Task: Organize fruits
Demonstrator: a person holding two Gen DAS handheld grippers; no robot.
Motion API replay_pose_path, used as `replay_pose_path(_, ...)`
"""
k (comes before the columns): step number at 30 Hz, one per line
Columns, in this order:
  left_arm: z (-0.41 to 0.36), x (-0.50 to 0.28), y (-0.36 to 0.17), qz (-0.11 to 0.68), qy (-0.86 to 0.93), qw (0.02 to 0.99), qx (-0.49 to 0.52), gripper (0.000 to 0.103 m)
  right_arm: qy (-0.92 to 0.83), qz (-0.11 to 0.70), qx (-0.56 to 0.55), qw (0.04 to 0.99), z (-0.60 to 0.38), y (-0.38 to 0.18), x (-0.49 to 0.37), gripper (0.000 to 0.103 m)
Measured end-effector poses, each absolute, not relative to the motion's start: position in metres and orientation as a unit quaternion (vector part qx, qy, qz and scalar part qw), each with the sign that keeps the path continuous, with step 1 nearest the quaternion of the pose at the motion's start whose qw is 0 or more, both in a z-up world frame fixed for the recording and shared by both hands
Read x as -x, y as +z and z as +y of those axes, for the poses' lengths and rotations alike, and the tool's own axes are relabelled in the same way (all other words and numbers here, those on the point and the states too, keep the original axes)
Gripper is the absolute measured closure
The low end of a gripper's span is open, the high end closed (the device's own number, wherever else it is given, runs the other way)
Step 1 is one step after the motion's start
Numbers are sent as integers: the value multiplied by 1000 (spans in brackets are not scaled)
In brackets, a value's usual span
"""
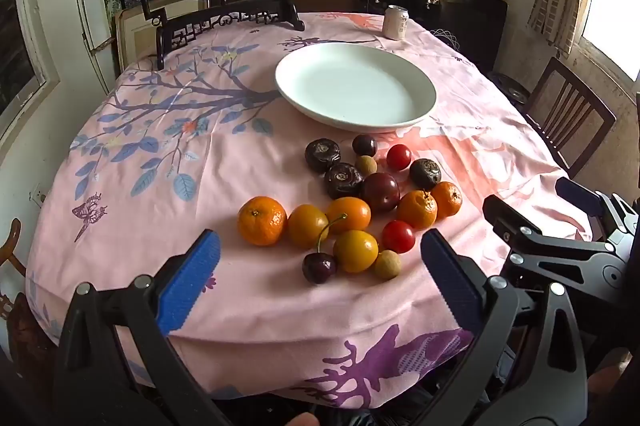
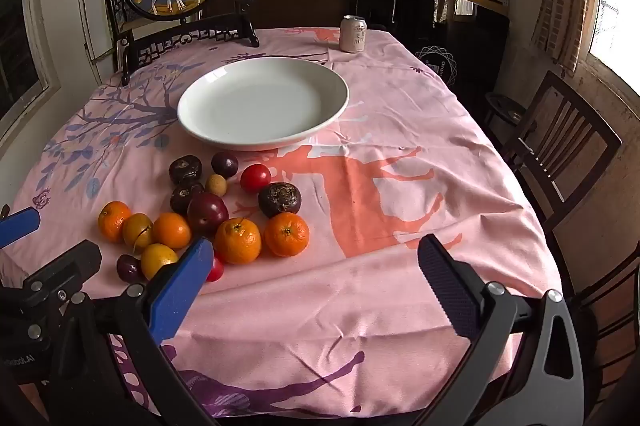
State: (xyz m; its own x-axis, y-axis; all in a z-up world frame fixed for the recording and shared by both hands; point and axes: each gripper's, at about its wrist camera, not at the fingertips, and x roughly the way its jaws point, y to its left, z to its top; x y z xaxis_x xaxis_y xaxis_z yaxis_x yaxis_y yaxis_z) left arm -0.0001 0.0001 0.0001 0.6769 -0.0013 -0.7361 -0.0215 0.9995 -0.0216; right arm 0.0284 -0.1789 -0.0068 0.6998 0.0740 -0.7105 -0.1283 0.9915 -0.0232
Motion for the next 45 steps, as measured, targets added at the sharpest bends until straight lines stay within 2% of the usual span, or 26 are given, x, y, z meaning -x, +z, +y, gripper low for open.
replay_pose_path(45, -4, 2, -8, 410, 2, 912, 21, 2, 55, 387, 35, 920, -177, -10, -29, 1)
